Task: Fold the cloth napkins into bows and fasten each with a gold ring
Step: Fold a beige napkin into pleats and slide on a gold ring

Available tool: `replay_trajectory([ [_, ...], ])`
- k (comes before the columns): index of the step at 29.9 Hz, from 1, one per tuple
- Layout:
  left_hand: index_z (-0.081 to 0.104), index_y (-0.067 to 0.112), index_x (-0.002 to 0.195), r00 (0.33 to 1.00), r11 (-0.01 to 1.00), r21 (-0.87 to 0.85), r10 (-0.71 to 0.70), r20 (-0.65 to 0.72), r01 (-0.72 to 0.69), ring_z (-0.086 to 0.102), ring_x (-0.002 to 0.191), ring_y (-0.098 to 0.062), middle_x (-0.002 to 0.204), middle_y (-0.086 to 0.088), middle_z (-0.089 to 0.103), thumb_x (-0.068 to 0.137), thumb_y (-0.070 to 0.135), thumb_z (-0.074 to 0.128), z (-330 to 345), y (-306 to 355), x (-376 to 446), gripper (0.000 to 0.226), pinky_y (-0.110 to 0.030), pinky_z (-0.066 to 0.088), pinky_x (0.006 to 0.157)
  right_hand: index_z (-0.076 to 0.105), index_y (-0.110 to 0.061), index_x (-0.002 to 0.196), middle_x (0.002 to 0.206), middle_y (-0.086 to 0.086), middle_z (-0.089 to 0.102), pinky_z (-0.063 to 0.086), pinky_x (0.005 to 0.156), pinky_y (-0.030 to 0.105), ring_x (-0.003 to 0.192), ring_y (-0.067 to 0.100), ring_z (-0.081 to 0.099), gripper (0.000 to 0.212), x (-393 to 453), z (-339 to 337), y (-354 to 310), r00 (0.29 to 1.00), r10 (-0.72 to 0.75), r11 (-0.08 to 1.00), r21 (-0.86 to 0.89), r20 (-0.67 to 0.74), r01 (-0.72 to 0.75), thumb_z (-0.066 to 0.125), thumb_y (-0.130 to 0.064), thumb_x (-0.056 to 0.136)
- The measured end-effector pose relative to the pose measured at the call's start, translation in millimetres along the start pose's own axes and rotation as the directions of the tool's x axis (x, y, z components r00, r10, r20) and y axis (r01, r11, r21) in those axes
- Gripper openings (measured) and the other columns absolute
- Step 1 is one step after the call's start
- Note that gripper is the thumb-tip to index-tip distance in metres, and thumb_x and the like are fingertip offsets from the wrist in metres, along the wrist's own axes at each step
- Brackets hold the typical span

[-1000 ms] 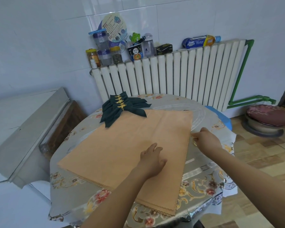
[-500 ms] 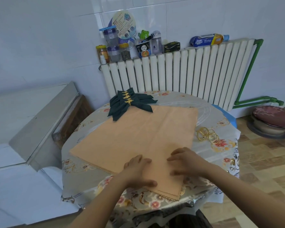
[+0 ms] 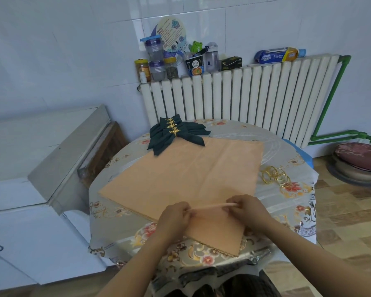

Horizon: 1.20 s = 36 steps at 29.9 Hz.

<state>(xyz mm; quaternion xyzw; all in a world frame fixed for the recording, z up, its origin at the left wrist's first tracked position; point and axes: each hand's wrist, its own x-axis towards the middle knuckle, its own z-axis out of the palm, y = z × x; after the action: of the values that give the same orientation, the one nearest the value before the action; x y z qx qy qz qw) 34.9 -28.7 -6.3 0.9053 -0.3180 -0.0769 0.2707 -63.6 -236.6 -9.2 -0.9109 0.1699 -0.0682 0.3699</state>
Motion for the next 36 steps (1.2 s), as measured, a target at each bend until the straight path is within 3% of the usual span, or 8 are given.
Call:
replay_trajectory([
  [5,0.044,0.014,0.089,0.996,0.973,0.220,0.077,-0.050,-0.065,0.056,0.079,-0.031,0.085,-0.014,0.062,0.101,0.031,0.037,-17.0,8.6,4.0,0.022,-0.037,0.038,0.062,0.068,-0.011,0.073,0.070,0.001,0.060,0.032,0.051,0.012,0.066,0.011,0.051,0.023,4.5,-6.4,-11.8,1.000,0.012,0.974,0.225,0.025,-0.017,0.062,-0.027,0.089],
  [11,0.050,0.011,0.094,0.993,0.946,0.311,0.109,-0.053,-0.087,0.056,0.076,-0.029,0.084,-0.010,0.062,0.101,0.034,0.033,-41.1,10.1,3.4,0.030,-0.036,0.036,0.059,0.060,-0.018,0.064,0.059,-0.005,0.053,0.033,0.053,0.017,0.056,0.006,0.049,0.030,0.8,-9.3,-28.2,0.996,-0.046,0.950,0.312,0.080,0.019,0.058,-0.028,0.092],
  [15,0.057,0.009,0.097,0.998,0.966,0.253,0.062,0.002,-0.060,0.056,0.084,-0.027,0.091,-0.009,0.063,0.100,0.034,0.037,-49.5,10.4,-1.8,0.032,-0.036,0.040,0.067,0.057,-0.009,0.066,0.061,0.001,0.052,0.032,0.056,0.023,0.057,0.010,0.049,0.036,-0.3,-8.8,-32.2,0.992,-0.086,0.961,0.270,0.094,0.057,0.056,-0.032,0.093],
  [19,0.059,0.014,0.097,1.000,0.993,0.114,-0.006,0.009,0.005,0.052,0.086,-0.019,0.099,-0.004,0.062,0.099,0.034,0.040,-50.5,8.3,3.0,0.028,-0.031,0.037,0.067,0.040,-0.018,0.054,0.052,-0.005,0.039,0.026,0.051,0.023,0.051,0.009,0.040,0.043,4.9,-11.8,-38.8,0.996,-0.091,0.972,0.219,0.004,0.088,0.058,-0.030,0.092],
  [23,0.053,0.018,0.084,0.995,0.995,0.065,-0.069,-0.072,0.073,0.051,0.082,-0.019,0.086,0.000,0.058,0.099,0.034,0.041,-53.2,3.3,20.8,0.025,-0.031,0.036,0.065,0.050,-0.011,0.064,0.058,0.001,0.042,0.026,0.055,0.027,0.055,0.013,0.041,0.040,17.8,-21.9,-45.7,0.992,-0.113,0.973,0.209,0.048,0.101,0.068,-0.041,0.082],
  [27,0.048,0.021,0.076,0.978,0.987,0.030,-0.155,-0.138,0.160,0.048,0.078,-0.019,0.079,0.003,0.052,0.100,0.033,0.040,-58.9,-5.8,47.7,0.028,-0.030,0.031,0.059,0.061,-0.006,0.084,0.067,0.000,0.047,0.028,0.056,0.026,0.061,0.012,0.045,0.037,46.4,-36.3,-45.6,0.989,-0.063,0.997,0.047,0.131,0.057,0.072,-0.041,0.079],
  [33,0.054,0.014,0.085,0.954,0.964,0.041,-0.253,-0.161,0.262,0.051,0.081,-0.021,0.085,-0.001,0.057,0.100,0.033,0.039,-63.3,-35.1,119.5,0.028,-0.030,0.037,0.064,0.039,-0.019,0.058,0.060,-0.005,0.036,0.025,0.051,0.021,0.056,0.009,0.035,0.042,128.8,-48.7,-39.1,0.951,0.155,0.947,-0.314,0.268,-0.066,0.065,-0.035,0.087],
  [36,0.054,0.012,0.089,0.944,0.955,0.066,-0.273,-0.184,0.289,0.050,0.082,-0.020,0.090,-0.004,0.059,0.100,0.032,0.037,-62.9,-50.9,158.4,0.028,-0.031,0.038,0.067,0.058,-0.012,0.079,0.073,-0.003,0.049,0.033,0.057,0.022,0.071,0.014,0.047,0.028,175.7,-41.6,-32.0,0.967,0.183,0.912,-0.399,0.179,-0.099,0.058,-0.038,0.090],
])
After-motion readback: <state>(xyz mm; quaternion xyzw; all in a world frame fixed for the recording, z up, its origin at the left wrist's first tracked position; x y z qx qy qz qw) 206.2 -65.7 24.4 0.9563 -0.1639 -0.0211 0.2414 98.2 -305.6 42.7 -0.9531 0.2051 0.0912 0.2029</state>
